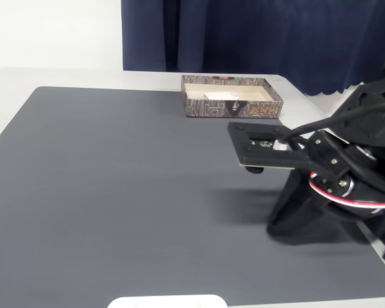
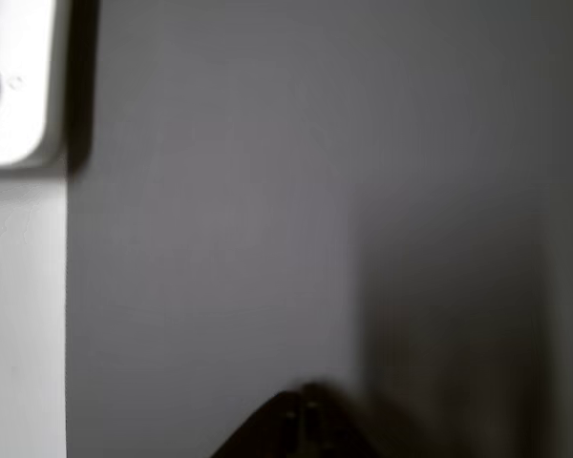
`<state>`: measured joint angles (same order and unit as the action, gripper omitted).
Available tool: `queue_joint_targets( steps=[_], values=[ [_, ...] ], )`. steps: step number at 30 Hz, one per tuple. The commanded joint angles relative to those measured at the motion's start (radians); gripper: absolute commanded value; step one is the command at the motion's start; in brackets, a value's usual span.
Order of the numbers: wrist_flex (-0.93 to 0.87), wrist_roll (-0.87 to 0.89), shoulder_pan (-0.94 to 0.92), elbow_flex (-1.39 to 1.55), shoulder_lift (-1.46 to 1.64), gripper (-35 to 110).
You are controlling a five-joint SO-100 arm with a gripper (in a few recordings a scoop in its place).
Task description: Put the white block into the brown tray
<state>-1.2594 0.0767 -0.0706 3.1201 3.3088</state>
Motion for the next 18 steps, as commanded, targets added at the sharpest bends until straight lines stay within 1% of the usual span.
queue_joint_targets(
  steps=[1, 5, 9, 13, 18],
  values=[
    [-0.052, 0.006, -0.006, -0.006, 0.005, 0],
    [-0.129, 0.038, -0.008, -0.006, 0.005, 0],
    [-0.130, 0.018, -0.008, -0.006, 0.005, 0],
    [-0.132, -0.044, -0.008, -0.006, 0.005, 0],
    [-0.132, -0.051, -0.008, -0.006, 0.005, 1]
  ],
)
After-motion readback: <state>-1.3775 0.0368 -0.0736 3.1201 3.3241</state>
